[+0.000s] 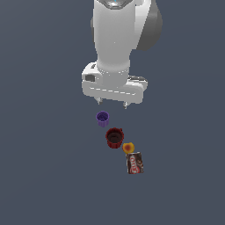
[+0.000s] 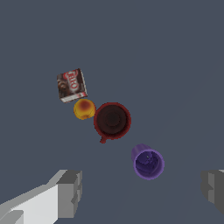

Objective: Pick up a designated object from a clutter of objects.

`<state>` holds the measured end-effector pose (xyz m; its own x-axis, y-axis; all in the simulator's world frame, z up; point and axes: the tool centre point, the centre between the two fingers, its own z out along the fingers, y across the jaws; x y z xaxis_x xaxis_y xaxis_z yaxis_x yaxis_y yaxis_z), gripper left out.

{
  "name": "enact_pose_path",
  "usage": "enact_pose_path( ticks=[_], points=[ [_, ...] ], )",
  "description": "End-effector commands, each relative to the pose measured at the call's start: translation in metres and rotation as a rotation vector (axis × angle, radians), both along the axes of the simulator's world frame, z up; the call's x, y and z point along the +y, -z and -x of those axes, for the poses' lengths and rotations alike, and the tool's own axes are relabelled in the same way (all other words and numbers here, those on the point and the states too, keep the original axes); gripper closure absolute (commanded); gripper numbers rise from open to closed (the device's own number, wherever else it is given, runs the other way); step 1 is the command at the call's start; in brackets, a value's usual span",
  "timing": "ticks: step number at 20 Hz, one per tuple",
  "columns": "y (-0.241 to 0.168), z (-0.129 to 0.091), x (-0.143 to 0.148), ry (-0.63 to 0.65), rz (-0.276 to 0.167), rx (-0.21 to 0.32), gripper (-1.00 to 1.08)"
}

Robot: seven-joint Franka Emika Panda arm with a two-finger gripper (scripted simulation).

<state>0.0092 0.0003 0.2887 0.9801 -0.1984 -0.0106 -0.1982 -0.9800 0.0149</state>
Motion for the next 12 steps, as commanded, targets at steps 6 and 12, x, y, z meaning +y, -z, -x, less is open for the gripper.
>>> enact_pose_path(
  ticks=[6, 12],
  points=[
    [0.024, -0.014, 0.011, 0.167, -0.003, -0.003, -0.92],
    [0.044, -0.026, 0.020, 0.309, -0.005, -0.005, -0.92]
  ],
)
